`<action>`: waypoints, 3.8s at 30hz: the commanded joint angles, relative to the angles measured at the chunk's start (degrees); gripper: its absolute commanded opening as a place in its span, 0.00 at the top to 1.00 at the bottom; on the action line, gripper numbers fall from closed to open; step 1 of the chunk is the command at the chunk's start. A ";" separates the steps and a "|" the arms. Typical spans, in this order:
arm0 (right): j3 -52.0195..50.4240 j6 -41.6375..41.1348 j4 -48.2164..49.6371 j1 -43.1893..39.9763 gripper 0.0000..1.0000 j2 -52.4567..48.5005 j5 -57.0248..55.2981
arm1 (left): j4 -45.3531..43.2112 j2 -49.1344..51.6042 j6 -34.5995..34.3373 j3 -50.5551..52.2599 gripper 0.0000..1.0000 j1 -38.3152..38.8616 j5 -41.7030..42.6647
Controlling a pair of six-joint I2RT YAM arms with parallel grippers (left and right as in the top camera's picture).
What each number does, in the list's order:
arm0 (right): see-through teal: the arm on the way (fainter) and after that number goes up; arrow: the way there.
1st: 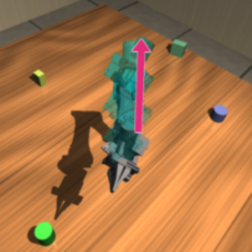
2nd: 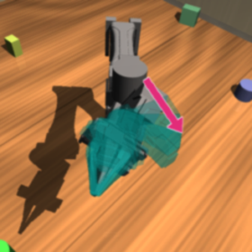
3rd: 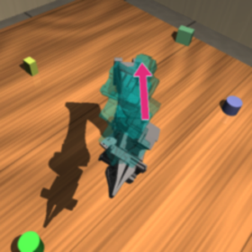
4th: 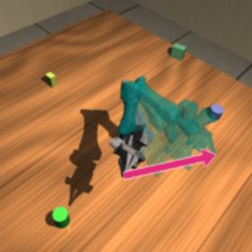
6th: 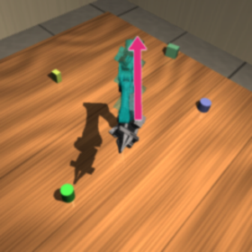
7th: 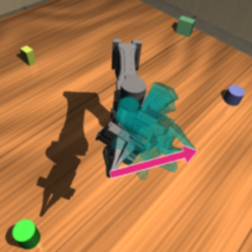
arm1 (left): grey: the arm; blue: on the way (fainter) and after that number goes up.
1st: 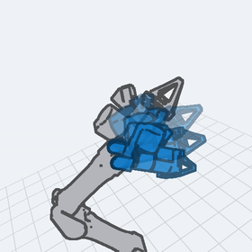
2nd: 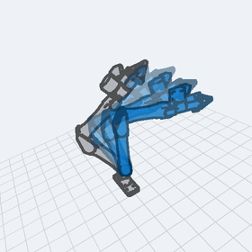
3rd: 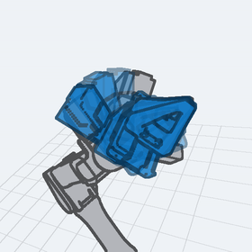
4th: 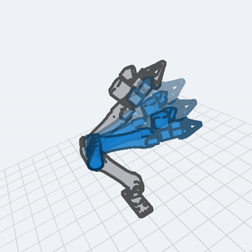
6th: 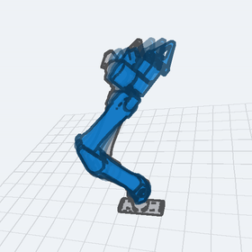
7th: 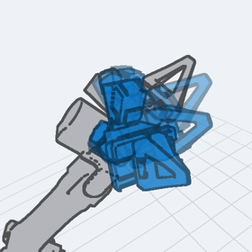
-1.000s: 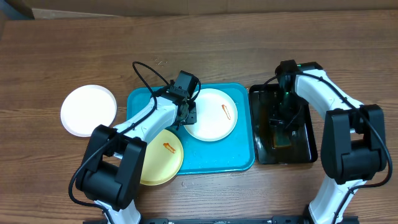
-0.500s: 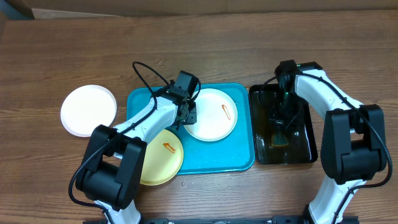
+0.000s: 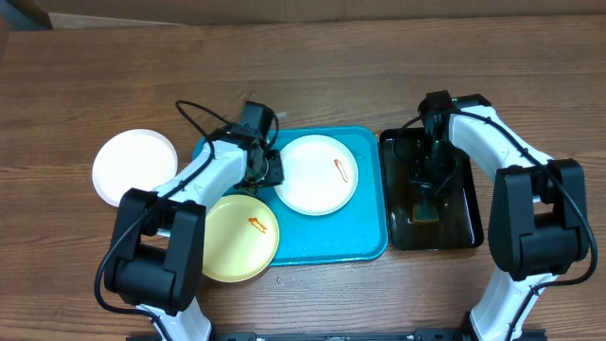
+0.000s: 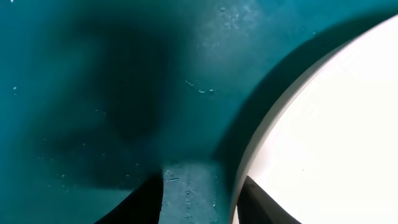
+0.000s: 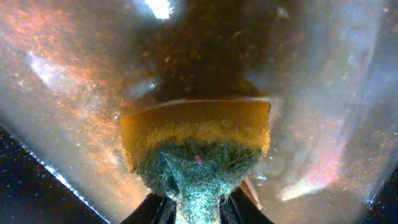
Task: Clean dirty plates on tray and stack at the side
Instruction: 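Rub the sponge in the black tray's water with the right gripper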
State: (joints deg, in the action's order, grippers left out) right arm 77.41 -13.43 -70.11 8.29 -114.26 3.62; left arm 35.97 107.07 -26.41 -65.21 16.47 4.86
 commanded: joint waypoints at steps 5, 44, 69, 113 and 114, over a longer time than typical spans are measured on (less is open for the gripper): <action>-0.22 -0.28 0.46 0.11 0.64 1.86 -0.13 | 0.17 0.85 1.14 -0.17 0.63 0.94 2.47; 5.95 7.28 -1.64 0.00 0.96 2.47 -0.15 | -0.37 0.83 0.39 -0.17 0.96 0.76 2.14; 10.64 7.45 -3.06 1.09 0.96 2.51 -12.15 | -0.59 0.83 -1.01 -0.17 0.96 0.76 2.05; -1.95 2.69 4.28 2.36 0.51 2.49 -6.40 | -0.68 0.85 -0.39 -0.17 0.84 0.81 2.05; -2.47 2.69 5.40 2.36 0.57 2.49 -6.27 | -0.68 0.85 -0.39 -0.17 0.84 0.81 2.05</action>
State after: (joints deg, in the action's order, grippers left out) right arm 77.06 -10.55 -67.13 10.85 -113.36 -4.03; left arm 35.27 107.07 -27.07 -65.28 16.88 7.29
